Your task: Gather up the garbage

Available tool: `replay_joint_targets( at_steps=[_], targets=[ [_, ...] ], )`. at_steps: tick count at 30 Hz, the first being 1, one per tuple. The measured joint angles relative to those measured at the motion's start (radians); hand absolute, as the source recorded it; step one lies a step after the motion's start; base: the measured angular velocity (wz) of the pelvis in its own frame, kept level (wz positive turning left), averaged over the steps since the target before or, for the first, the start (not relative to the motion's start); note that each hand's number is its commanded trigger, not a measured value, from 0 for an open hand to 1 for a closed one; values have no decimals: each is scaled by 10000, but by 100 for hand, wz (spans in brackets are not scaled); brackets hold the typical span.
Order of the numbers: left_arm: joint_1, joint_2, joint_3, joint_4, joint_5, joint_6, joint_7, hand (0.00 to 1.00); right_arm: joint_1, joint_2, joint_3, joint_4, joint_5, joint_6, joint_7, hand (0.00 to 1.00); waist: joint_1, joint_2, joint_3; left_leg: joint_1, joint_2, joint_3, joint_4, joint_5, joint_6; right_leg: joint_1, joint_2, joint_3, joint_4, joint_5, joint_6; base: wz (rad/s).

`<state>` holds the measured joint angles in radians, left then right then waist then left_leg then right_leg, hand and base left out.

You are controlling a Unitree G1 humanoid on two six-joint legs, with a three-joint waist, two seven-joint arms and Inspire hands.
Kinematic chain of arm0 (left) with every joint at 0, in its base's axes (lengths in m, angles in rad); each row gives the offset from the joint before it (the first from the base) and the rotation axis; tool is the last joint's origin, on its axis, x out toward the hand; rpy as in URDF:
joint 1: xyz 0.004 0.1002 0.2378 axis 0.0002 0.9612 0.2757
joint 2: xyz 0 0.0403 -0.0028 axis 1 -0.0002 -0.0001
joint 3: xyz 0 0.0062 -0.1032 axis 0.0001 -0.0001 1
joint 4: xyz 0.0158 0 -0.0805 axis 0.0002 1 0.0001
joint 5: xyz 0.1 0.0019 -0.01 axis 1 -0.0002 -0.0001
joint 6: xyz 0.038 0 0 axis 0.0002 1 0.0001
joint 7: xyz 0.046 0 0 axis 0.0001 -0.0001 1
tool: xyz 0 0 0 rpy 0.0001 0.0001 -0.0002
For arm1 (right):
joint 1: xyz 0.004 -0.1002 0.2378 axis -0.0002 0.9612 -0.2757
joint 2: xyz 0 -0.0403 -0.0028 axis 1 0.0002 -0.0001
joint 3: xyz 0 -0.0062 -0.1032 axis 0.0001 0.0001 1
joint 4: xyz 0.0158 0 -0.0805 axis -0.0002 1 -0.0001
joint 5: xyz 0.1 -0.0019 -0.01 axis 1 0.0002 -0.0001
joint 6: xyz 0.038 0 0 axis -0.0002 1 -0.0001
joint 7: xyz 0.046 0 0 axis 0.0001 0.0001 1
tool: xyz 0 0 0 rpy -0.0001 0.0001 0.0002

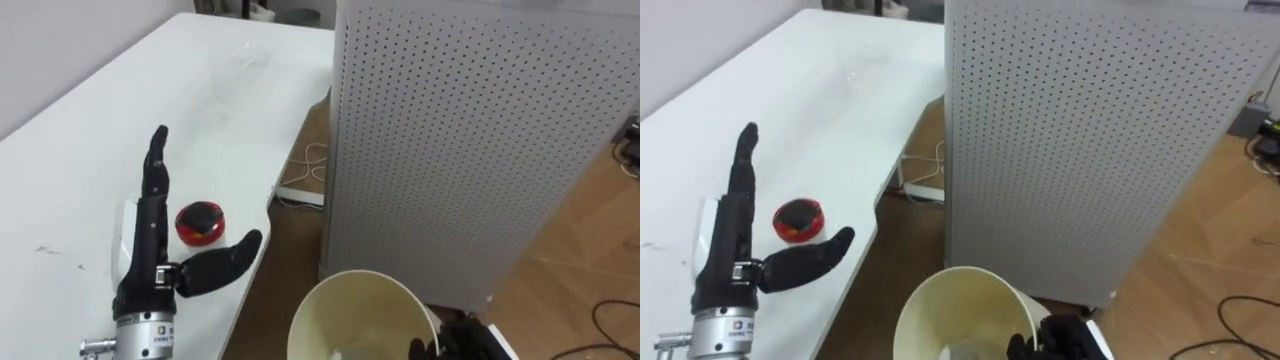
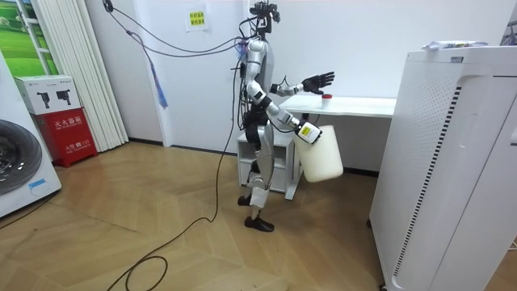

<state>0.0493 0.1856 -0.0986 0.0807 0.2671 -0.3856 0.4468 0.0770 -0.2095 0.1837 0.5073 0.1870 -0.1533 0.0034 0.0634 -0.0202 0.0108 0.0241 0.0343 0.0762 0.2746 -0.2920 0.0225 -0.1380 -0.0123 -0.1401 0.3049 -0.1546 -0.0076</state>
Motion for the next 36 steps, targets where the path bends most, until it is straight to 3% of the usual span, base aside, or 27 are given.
replay_joint_targets(
  at_steps=[10, 11, 12, 13, 14, 15, 16, 17, 18, 20, 24, 31, 36],
  targets=[
    [17, 9, 69, -37, -29, 1, -248, 0, 42, 0, 24, -78, -115, -10, 290, 100, 125, 47, -35, 52, 45, -58, 39, 1, -1, 509, -48, 82, -650, 70, 96, 3],
    [39, 7, 67, -34, -22, 0, -247, 0, 49, -1, 26, -78, -122, -10, 276, 100, 104, 48, -33, 15, 40, -45, 235, 0, -2, 635, -59, 379, -750, 98, 142, 21],
    [97, 12, 67, -24, -27, 1, -244, 0, 47, 5, 56, -79, -137, -11, 233, 100, 74, -2, -10, -245, -40, 17, 904, 4, -18, 807, -163, 946, -918, 136, 196, 28],
    [109, 8, 51, -4, -46, 1, -244, 0, 50, 20, 67, -76, -130, -12, 178, 100, 51, -91, 45, -576, -138, -33, 1376, -62, -217, 914, -296, 1405, -1038, 163, 246, 49],
    [108, -51, -72, 28, -27, 1, -240, 0, 64, 33, 95, -74, 10, -18, 40, 100, 15, -230, 114, -1179, -262, -344, 1024, -32, -273, 923, -434, 2066, -1099, 221, 351, 74],
    [16, -52, -279, 40, 6, -3, -213, 0, 72, -76, -64, -24, 89, -15, -42, 100, -26, -192, 34, -1817, -196, -387, 503, 669, 110, 693, -568, 2196, -958, 80, 569, 59],
    [77, -66, -323, 59, 0, 4, -196, 0, 79, -10, -93, 36, 58, 5, -58, 100, 139, -294, -13, -1820, -267, -213, 486, 826, 108, 549, -650, 2127, -896, 8, 677, 29],
    [200, -57, -323, 139, -12, 60, -154, 0, 132, 55, -62, 35, -75, 9, -5, 100, 320, -315, -1, -1704, -292, 71, 310, 894, 202, 530, -725, 1494, -898, 34, 723, -10],
    [260, 12, -312, 328, -18, 120, -144, 0, 267, 158, -10, 35, -239, 8, 24, 100, 463, -314, 5, -1505, -332, 54, 286, 894, 205, 736, -722, 948, -1070, 92, 724, -13],
    [343, 46, -191, 413, -16, 262, -151, 0, 350, 183, 91, 15, -432, 9, 77, 100, 579, -299, 19, -1151, -374, 28, 136, 893, 205, 1035, -726, 545, -1330, 251, 679, -27],
    [391, 19, 0, 413, -15, 310, -154, 0, 307, 171, 221, -115, -395, 7, 76, 100, 490, -305, 17, -923, -465, 4, -169, 893, 218, 1224, -717, 510, -1458, 260, 693, -15],
    [421, 14, -56, 792, -14, 319, -161, 0, 333, 14, 298, -81, -406, 15, 45, 100, 427, -282, 33, -806, -417, -73, -232, 879, 190, 1236, -615, 449, -1330, 270, 667, -2],
    [782, -5, -56, 823, -18, 329, -186, 0, 456, 23, 301, -82, -424, 15, 116, 100, 268, -293, 38, -793, -413, -71, -235, 879, 189, 1238, -622, 283, -1302, 280, 651, 0]
  ],
)
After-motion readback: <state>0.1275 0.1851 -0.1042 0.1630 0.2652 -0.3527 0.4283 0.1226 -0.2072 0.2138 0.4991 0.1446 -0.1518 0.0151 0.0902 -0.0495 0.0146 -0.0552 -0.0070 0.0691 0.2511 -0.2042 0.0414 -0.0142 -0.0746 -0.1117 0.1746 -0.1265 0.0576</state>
